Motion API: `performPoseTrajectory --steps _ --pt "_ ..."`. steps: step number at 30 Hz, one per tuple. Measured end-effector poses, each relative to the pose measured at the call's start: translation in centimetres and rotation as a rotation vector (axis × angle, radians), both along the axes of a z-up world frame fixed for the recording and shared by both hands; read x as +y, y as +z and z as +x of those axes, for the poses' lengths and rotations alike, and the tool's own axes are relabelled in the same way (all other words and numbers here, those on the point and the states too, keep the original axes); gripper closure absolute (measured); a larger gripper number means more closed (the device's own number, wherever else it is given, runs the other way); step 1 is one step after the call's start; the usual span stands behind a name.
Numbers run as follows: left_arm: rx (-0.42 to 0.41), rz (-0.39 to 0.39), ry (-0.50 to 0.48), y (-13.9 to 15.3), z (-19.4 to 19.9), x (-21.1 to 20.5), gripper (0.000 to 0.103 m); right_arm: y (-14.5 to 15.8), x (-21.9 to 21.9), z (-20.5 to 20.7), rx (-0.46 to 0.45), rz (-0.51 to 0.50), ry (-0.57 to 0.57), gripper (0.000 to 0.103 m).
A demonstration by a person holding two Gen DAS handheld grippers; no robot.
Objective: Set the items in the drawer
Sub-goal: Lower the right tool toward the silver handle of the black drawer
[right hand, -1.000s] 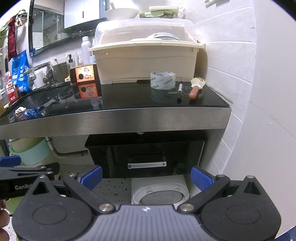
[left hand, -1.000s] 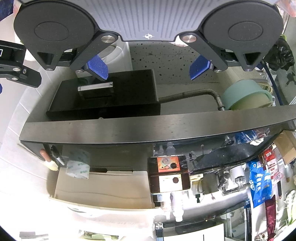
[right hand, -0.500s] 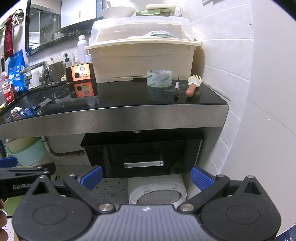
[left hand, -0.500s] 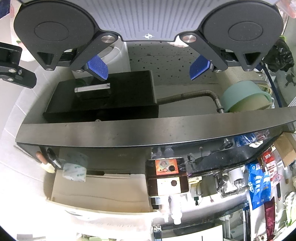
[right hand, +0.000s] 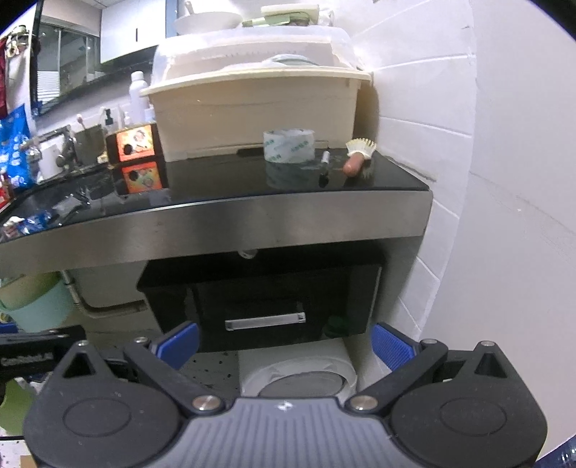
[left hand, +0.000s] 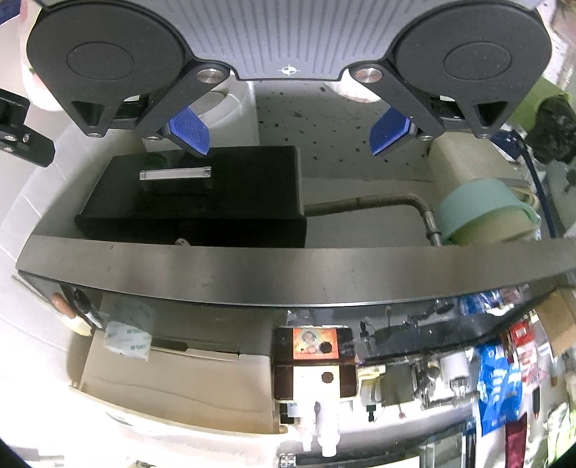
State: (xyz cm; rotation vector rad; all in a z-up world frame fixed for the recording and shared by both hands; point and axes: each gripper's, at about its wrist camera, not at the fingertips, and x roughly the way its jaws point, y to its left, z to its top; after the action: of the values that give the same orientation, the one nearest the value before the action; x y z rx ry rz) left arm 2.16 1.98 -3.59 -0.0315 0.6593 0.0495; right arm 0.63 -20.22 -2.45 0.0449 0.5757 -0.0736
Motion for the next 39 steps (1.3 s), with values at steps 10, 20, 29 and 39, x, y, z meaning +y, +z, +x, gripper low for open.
performPoseTrajectory --steps 10,20,29,39 --pt "-0.068 0.030 0.028 -3.3 0.2 0.9 0.001 -2.9 -0.6 1.0 -0.023 -0.022 -0.037 0.000" --pt "-0.100 0.001 -0.032 -5.5 0.9 1.2 0.001 -6.2 -1.5 2.4 -0.010 -0.031 -0.084 0.000" --pt "-0.106 -0.086 -0.064 -8.1 1.9 3.2 0.001 -10.3 -1.6 3.2 -0.034 -0.116 -0.147 0.000" --pt "-0.127 -0.140 -0.002 -11.2 3.4 5.7 0.001 -13.2 -2.0 4.6 -0.076 -0.147 -0.096 0.000"
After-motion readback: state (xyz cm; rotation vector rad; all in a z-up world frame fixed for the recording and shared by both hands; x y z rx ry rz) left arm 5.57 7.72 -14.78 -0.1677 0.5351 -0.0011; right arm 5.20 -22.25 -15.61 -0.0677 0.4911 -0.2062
